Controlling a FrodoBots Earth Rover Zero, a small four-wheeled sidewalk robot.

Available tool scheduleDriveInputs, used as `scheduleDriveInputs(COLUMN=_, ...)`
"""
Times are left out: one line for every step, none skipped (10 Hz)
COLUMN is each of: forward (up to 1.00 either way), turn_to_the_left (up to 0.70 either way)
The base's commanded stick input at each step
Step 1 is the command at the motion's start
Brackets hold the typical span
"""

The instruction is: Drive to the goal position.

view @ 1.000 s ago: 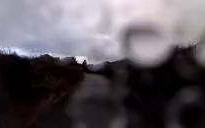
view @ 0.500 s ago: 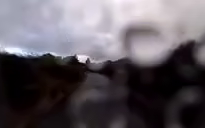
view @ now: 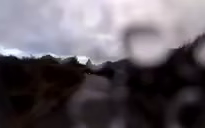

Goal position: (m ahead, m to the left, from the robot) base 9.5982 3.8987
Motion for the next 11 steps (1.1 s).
scheduleDriveInputs(forward=0.70, turn_to_the_left=0.00)
scheduleDriveInputs(forward=0.70, turn_to_the_left=0.00)
scheduleDriveInputs(forward=0.70, turn_to_the_left=0.00)
scheduleDriveInputs(forward=0.70, turn_to_the_left=0.00)
scheduleDriveInputs(forward=0.70, turn_to_the_left=0.00)
scheduleDriveInputs(forward=0.70, turn_to_the_left=0.00)
scheduleDriveInputs(forward=0.70, turn_to_the_left=0.00)
scheduleDriveInputs(forward=0.70, turn_to_the_left=0.00)
scheduleDriveInputs(forward=0.70, turn_to_the_left=0.00)
scheduleDriveInputs(forward=0.70, turn_to_the_left=0.00)
scheduleDriveInputs(forward=0.70, turn_to_the_left=0.01)
